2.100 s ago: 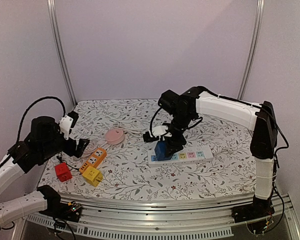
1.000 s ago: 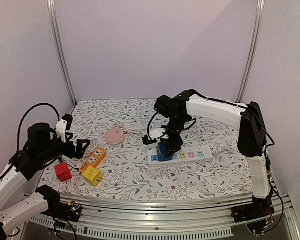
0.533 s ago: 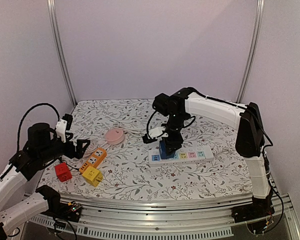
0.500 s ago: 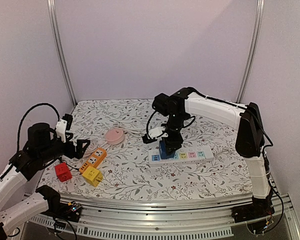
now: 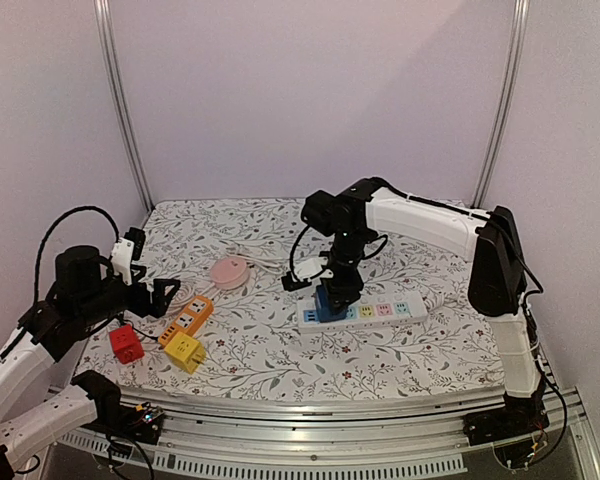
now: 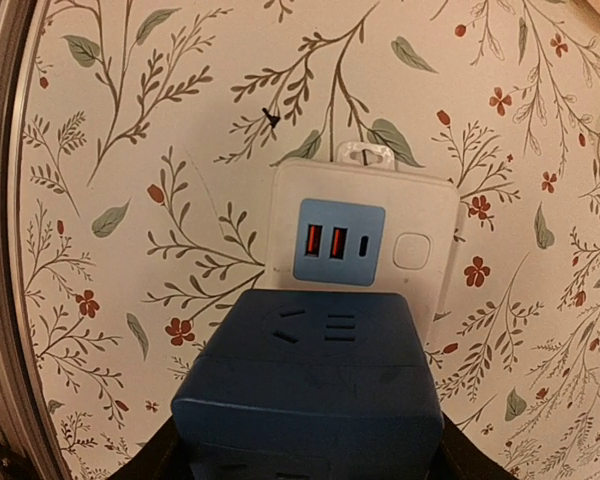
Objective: Insert the plug
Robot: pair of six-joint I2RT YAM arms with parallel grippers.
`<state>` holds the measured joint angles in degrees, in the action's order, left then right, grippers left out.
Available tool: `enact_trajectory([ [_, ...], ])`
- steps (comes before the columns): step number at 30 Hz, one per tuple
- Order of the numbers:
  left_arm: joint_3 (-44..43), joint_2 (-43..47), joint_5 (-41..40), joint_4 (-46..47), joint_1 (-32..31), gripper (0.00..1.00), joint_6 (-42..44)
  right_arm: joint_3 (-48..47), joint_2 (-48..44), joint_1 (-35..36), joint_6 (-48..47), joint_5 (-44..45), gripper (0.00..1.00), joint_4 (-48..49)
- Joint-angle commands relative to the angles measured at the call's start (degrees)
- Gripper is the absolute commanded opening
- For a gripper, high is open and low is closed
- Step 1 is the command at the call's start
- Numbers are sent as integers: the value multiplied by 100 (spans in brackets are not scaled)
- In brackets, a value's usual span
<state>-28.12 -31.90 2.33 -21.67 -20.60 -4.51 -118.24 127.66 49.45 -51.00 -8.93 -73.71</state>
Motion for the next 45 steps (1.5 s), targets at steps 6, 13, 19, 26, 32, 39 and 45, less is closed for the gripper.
enact_trajectory([
  [6, 87, -18, 31, 116, 78, 99, 32, 24, 296, -106, 97, -79, 0, -36],
  [13, 78, -53, 36, 139, 83, 99, 55, 49, 335, -110, 110, 59, 0, -174],
  [19, 79, -60, 22, 146, 91, 99, 59, 79, 444, -111, 173, 83, 0, -238],
  [26, 67, -111, 44, 146, 116, 99, 69, 180, 521, -111, 250, 321, 0, -168],
  [32, 57, -150, 83, 155, 146, 100, 73, 349, 305, -109, 225, 211, 0, -114],
  [39, 126, -128, 103, 384, 145, 99, 76, 349, 207, -119, 126, 164, 0, -87],
  [45, 124, -158, 89, 384, 137, 100, 95, 442, 140, -91, 310, 62, 0, -39],
])
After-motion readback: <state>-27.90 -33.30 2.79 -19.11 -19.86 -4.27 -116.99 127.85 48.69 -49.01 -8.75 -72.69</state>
